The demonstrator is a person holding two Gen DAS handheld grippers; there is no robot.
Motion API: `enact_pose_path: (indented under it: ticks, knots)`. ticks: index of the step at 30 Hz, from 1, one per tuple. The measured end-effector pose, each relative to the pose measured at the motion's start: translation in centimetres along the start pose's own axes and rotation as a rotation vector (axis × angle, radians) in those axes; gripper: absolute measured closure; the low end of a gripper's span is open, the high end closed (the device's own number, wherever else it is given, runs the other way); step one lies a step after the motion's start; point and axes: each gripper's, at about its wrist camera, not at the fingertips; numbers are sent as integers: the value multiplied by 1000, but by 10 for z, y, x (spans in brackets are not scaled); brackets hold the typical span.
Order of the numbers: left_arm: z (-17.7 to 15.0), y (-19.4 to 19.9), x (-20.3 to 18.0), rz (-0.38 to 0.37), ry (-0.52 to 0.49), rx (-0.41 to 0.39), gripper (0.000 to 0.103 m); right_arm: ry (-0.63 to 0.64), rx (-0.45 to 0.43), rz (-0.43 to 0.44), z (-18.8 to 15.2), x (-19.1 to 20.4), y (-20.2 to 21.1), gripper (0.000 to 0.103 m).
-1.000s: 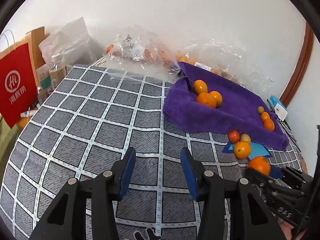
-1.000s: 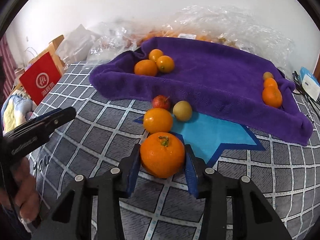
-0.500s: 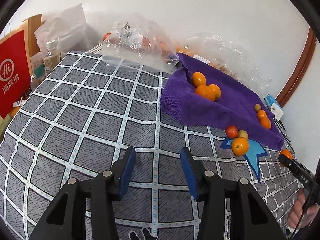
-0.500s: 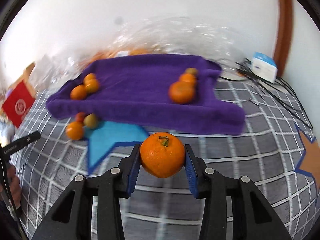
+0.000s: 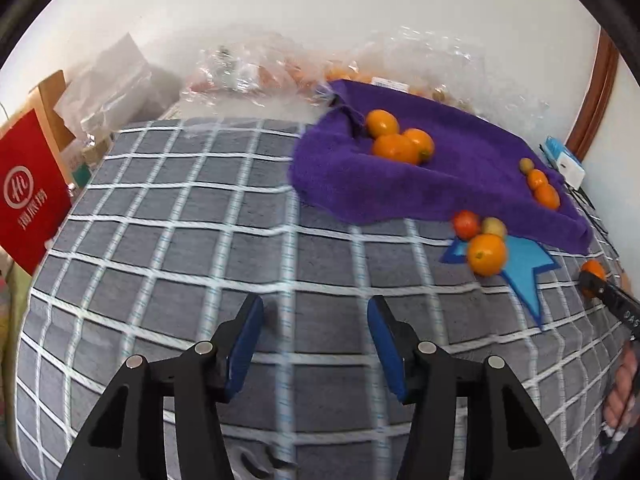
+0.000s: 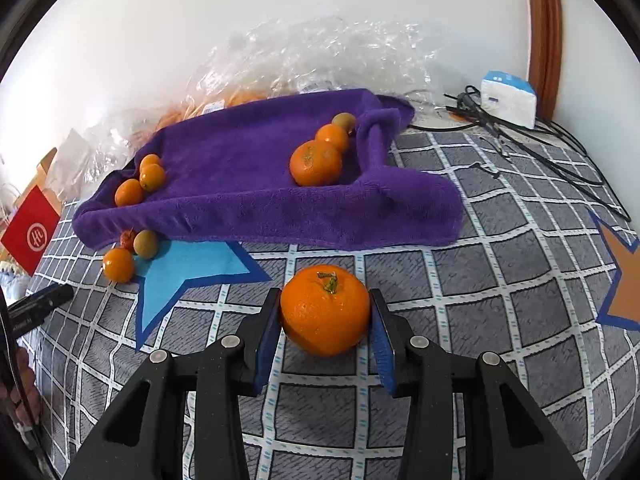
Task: Organize fruits
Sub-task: 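Grasp an orange beside the blue star with the left tool while the right tool holds its orange, then lift and carry both oranges over the purple towel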
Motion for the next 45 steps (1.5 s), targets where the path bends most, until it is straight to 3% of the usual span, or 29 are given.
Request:
enact_pose_path:
  ticks: [4, 8, 16, 19, 21, 23, 32, 34, 37, 40, 42, 45]
  knots:
    - [5, 8, -21, -118, 27, 28, 52, 6, -20, -37, 0, 0, 4, 61]
    - [11, 10, -54, -157, 38, 36, 52, -22, -18, -23, 0, -5, 3, 61]
    - [15, 4, -100, -106, 55, 40, 52, -48, -10, -6, 0, -8, 1, 61]
    - [20, -3, -108, -43, 48, 25, 52, -57, -3, 2, 0, -9, -1, 61]
    - [20, -12, -113, 9, 34, 31, 60, -52, -2, -2, 0, -8, -2, 61]
    - [20, -14, -114, 45, 23, 1, 68, -45, -1, 0, 0, -7, -2, 61]
    - [22, -6, -82, -10, -20, -48, 68, -26, -5, -6, -2, -4, -2, 61]
    - [20, -6, -68, -33, -7, -55, 68, -23, -8, -8, -2, -3, -1, 61]
    - [11, -1, -45, -142, 36, -93, 72, -14, -14, -6, -2, -1, 0, 61]
    - [8, 1, -36, -200, 77, -113, 73, 0, -17, 4, -3, 2, 0, 61]
    - [9, 1, -38, -157, 67, -126, 73, 9, -17, 3, -3, 4, 0, 61]
    - [8, -2, -39, -173, 62, -107, 75, 10, -17, 4, -3, 3, 0, 61]
Point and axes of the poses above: each gripper's, at about its wrist camera, not at the fingertips, and y roughly against the way its jaws point, x to its left, z to its top, and after that the axes turned 10 degrees about z, right-handed
